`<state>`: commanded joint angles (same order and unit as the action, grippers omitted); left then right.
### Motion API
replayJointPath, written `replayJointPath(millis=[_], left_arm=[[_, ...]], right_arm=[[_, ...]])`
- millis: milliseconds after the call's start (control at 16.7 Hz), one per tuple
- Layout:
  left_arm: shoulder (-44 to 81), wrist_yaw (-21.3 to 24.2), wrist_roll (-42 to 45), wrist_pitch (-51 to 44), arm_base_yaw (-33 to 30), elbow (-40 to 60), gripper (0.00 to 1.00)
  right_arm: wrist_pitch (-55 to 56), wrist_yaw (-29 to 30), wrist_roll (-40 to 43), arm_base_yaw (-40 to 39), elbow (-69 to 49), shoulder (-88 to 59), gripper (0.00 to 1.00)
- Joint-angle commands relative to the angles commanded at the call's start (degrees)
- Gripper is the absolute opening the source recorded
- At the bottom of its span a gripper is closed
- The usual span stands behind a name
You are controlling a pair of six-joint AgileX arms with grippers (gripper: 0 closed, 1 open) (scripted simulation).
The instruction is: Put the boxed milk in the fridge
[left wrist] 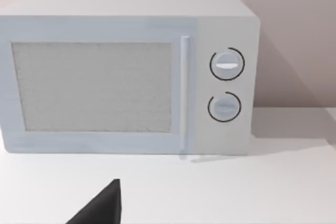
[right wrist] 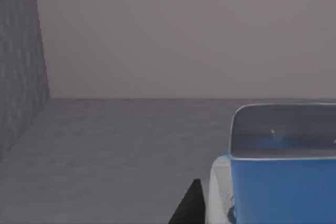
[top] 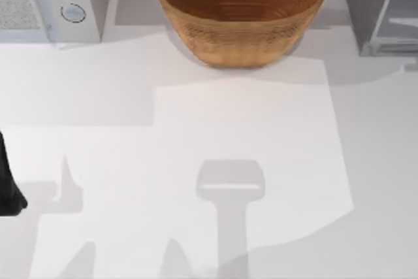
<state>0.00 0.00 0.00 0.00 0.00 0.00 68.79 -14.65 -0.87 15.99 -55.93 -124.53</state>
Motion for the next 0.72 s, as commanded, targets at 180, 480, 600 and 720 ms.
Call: replayJointPath(millis=[180, 480, 600, 720], left_arm=[[0.0, 0.0, 0.0, 0.0, 0.0, 0.0, 1.00], [0.0, 0.0, 0.0, 0.0, 0.0, 0.0, 1.00], [0.0, 0.0, 0.0, 0.0, 0.0, 0.0, 1.00], [0.0, 0.0, 0.0, 0.0, 0.0, 0.0, 1.00]], right_arm=[[-0.2, 0.0, -0.1, -0.3, 0.3, 0.1, 0.00], [-3.4, 0.7, -0.1, -0.6, -5.5, -3.4, 0.00], [-5.7, 1.0, -0.1, -0.9, -9.5, -4.9, 0.00], [-7.7, 1.3, -0.1, -1.3, -12.8, -6.4, 0.00]])
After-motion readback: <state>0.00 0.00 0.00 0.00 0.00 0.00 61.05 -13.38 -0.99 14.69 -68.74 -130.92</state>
